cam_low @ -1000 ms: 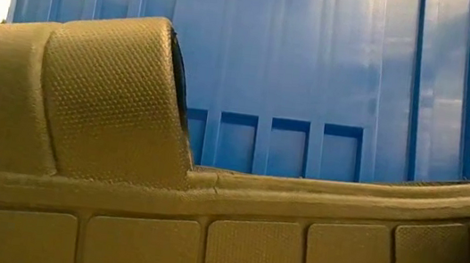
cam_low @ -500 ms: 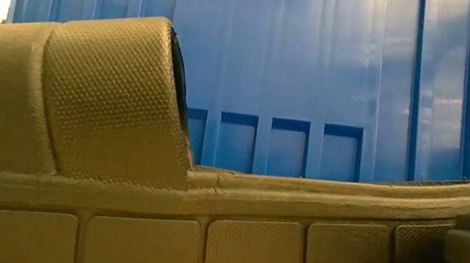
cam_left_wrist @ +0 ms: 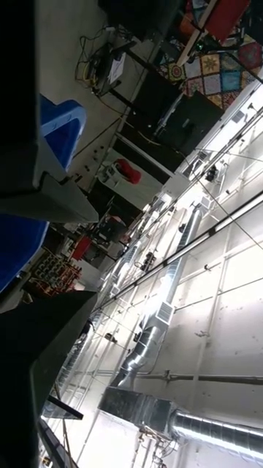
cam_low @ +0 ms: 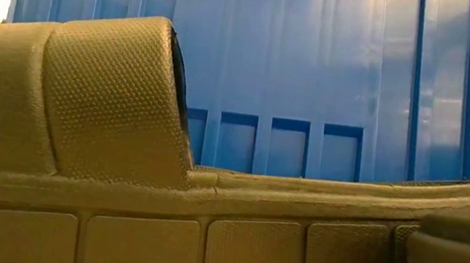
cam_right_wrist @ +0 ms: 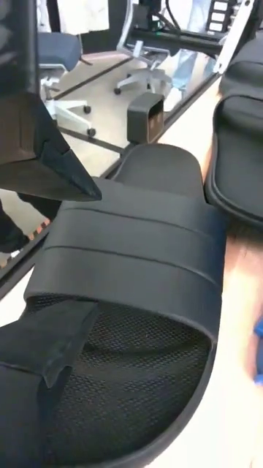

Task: Pick and place slides into bin
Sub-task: Put the black slide into the blue bin

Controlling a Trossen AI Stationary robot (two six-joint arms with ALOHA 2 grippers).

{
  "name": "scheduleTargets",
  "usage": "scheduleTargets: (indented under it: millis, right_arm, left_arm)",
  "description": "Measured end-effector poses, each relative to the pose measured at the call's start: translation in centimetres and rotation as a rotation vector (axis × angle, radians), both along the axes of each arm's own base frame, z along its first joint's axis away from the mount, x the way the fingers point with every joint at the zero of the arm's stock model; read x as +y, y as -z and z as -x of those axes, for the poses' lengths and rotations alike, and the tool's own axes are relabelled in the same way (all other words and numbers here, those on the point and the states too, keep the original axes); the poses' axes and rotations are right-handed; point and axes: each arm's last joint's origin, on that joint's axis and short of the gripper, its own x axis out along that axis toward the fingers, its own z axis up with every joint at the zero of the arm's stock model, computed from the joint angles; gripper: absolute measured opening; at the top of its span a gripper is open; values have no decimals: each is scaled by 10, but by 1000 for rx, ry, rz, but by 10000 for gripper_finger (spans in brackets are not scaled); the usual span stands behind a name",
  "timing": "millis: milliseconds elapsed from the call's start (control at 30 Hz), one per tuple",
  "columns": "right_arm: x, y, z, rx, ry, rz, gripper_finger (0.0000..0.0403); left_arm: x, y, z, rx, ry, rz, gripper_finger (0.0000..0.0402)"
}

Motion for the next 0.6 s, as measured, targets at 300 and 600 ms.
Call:
scheduleTargets:
  millis: [300, 600]
  right_arm:
    - [-9, 20, 0, 29, 16, -54, 219]
    - [-14, 35, 2, -17, -13, -102, 217]
  left_arm:
    - [0, 0, 0, 1, 0, 0, 148]
    - [0, 0, 0, 0, 0, 0, 148]
